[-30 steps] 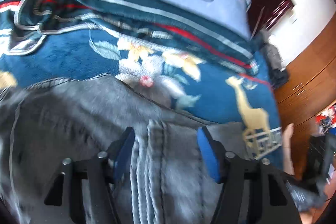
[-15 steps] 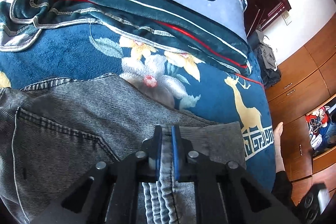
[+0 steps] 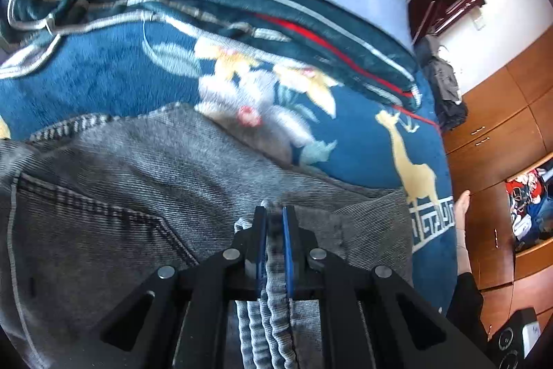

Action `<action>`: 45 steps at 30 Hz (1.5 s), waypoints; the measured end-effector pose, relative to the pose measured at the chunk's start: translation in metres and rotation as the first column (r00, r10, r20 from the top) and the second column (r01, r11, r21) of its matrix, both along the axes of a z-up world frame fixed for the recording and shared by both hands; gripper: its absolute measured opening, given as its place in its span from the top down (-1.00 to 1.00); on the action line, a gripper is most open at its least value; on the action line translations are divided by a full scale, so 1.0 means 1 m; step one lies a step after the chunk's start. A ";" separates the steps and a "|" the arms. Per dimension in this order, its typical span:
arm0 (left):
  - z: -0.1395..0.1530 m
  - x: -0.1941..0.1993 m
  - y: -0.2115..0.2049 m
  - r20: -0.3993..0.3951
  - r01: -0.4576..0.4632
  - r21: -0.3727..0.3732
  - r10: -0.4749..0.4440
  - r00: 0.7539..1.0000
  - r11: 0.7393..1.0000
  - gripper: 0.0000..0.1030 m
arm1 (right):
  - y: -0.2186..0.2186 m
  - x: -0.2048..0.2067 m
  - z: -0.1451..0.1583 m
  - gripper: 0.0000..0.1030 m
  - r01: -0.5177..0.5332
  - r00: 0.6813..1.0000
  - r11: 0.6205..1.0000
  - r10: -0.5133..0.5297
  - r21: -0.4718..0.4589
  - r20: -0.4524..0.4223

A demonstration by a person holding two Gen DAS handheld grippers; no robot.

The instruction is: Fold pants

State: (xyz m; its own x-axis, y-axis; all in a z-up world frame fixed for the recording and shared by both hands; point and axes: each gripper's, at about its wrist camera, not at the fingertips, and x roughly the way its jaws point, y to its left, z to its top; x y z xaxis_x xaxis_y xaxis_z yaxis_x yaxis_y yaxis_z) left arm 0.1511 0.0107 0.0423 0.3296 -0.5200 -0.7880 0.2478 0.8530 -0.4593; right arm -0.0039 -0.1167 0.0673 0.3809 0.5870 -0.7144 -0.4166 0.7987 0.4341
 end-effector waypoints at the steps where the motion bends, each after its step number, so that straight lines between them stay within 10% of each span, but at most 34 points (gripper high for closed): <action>1: 0.003 -0.002 0.002 0.010 -0.003 -0.009 0.004 1.000 1.000 0.80 | -0.001 -0.002 0.002 0.77 -0.003 1.000 1.000 0.003 0.019 0.001; 11: -0.021 -0.009 0.003 -0.009 -0.052 0.054 0.053 0.999 0.997 0.70 | 0.015 0.009 -0.035 0.70 0.003 0.997 1.000 -0.002 0.016 -0.074; 15: 0.005 -0.021 0.009 0.087 -0.088 0.042 0.084 0.993 0.995 0.70 | 0.001 0.008 -0.012 0.31 0.042 0.998 0.998 -0.040 0.043 -0.046; 25: 0.003 -0.048 -0.038 0.083 0.061 0.054 -0.065 0.994 0.997 0.70 | -0.092 0.034 0.003 0.28 0.406 0.914 0.912 -0.404 0.063 -0.037; 32: -0.028 -0.074 -0.009 0.082 0.020 0.070 -0.026 0.996 0.997 0.85 | -0.083 0.030 -0.051 0.33 0.357 0.930 0.930 -0.363 -0.092 -0.064; 45: -0.005 -0.136 -0.018 0.076 0.138 0.141 -0.149 0.986 0.980 0.83 | -0.062 -0.026 -0.018 0.30 0.285 0.957 0.952 -0.290 -0.110 -0.029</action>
State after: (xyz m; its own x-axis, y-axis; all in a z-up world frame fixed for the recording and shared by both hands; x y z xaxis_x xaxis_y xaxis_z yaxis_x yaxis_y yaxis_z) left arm 0.0155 -0.0076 0.0368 0.3283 -0.4575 -0.8264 0.4055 0.8584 -0.3142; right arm -0.0298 -0.1790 0.0497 0.4894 0.3794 -0.7852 -0.1448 0.9232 0.3559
